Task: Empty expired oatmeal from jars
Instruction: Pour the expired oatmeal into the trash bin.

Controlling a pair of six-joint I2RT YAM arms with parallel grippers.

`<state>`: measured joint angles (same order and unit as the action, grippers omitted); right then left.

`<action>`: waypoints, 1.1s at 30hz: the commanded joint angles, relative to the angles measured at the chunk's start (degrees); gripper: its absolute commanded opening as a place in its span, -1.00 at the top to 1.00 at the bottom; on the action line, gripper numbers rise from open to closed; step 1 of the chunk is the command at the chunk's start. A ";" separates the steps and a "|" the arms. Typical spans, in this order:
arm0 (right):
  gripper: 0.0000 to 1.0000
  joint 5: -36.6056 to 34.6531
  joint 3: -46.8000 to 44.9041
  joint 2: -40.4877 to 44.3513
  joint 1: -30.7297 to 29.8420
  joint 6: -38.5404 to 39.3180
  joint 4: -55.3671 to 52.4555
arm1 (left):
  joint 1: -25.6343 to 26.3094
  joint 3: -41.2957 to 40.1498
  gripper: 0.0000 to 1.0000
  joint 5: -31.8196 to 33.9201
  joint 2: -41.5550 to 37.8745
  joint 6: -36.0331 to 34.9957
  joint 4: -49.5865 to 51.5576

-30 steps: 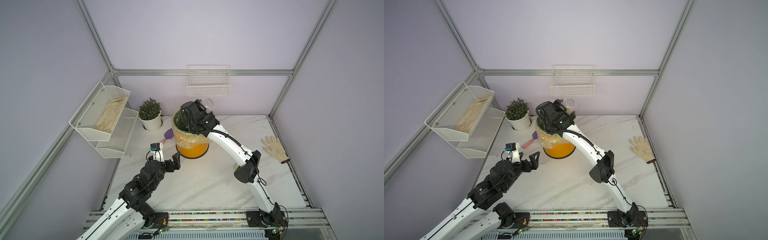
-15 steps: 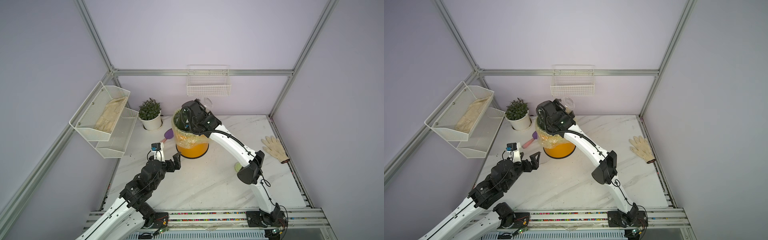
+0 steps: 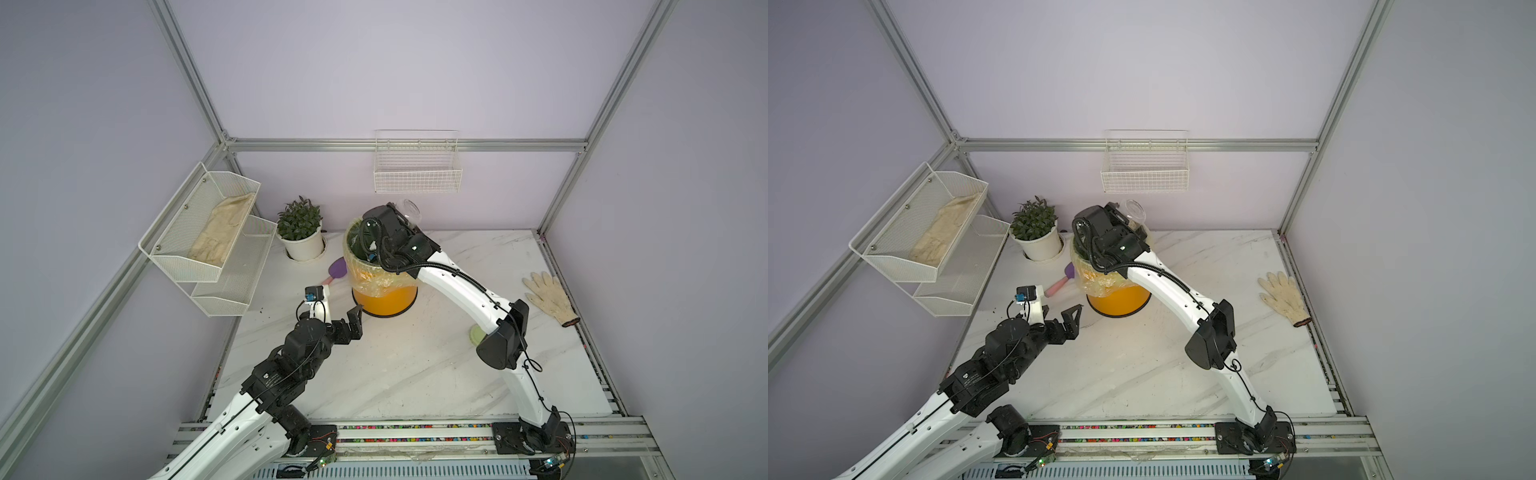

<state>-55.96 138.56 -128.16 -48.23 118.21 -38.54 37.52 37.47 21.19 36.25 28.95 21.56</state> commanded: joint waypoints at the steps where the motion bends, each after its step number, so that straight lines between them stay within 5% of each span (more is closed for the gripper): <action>1: 0.96 -6.00 2.85 0.70 -0.64 24.46 -1.63 | -0.39 1.11 -0.99 -0.06 -0.39 0.20 -0.52; 3: 0.97 -5.50 2.30 0.67 -1.33 19.80 -3.65 | -0.39 1.67 -0.99 -0.25 -0.05 -0.01 -0.37; 5: 0.96 1.05 -0.57 3.05 -1.78 27.04 5.89 | -0.36 1.94 -1.00 -0.12 0.05 0.02 -0.19; 10: 0.95 -2.75 0.08 3.05 -1.79 25.15 1.42 | -0.35 1.64 -1.00 -0.27 -0.62 0.27 -0.06; 12: 0.95 3.06 5.35 1.74 -1.27 29.26 6.58 | -0.34 1.51 -1.00 -0.12 -0.90 0.31 0.06; 15: 0.95 -2.89 14.61 -2.90 -0.38 26.77 0.24 | -0.34 1.35 -1.00 -0.23 -0.97 0.39 0.02; 18: 0.95 -1.91 3.46 1.91 -1.06 21.31 0.25 | -0.36 1.66 -1.00 -0.35 -0.36 0.32 -0.09; 21: 0.95 -1.83 -11.41 8.28 -0.97 24.33 8.60 | -0.36 2.14 -1.00 -0.94 0.27 0.27 -0.10; 27: 0.95 0.27 8.02 1.05 -0.79 25.60 2.07 | -0.35 2.29 -1.00 -0.80 0.04 -0.12 -0.30; 30: 0.94 -3.28 9.18 -0.20 -0.76 25.89 1.27 | -0.36 2.93 -1.00 -1.33 0.14 -0.21 -0.09; 33: 0.93 2.12 9.26 1.67 -0.77 29.46 3.46 | -0.36 2.17 -1.00 -1.19 -0.60 0.52 -0.23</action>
<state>-54.24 146.06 -128.90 -48.93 118.37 -38.02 37.52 37.50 20.49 36.58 28.95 22.04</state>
